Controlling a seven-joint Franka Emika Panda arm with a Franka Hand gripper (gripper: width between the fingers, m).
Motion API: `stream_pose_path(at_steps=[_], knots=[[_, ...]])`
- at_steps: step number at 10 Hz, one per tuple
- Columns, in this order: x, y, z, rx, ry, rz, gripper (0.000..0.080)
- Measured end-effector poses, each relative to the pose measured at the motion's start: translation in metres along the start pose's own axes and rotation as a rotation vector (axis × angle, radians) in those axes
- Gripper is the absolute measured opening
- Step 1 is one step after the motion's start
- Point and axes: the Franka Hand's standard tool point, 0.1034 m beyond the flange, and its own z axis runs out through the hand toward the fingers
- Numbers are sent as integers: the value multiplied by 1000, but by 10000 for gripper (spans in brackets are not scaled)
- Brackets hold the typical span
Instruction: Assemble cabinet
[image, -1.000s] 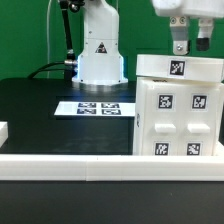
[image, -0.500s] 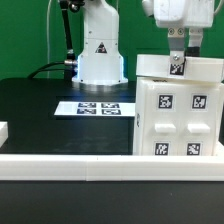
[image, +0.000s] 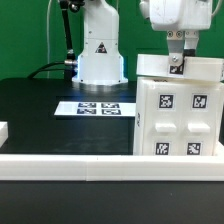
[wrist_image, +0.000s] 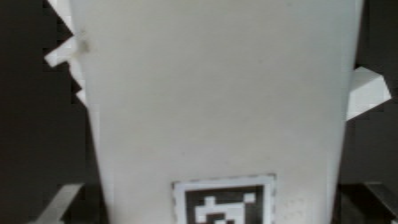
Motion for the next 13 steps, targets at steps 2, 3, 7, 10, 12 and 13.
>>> stream_pose_path(at_steps=[2, 3, 7, 10, 12, 13], knots=[[-1, 1, 0, 0, 0, 46, 558], [-1, 1, 0, 0, 0, 69, 558], [0, 0, 0, 1, 1, 511, 560], [0, 1, 1, 5, 12, 835, 560], [1, 3, 2, 3, 45, 1071, 560], [1, 3, 2, 3, 53, 1121, 560]])
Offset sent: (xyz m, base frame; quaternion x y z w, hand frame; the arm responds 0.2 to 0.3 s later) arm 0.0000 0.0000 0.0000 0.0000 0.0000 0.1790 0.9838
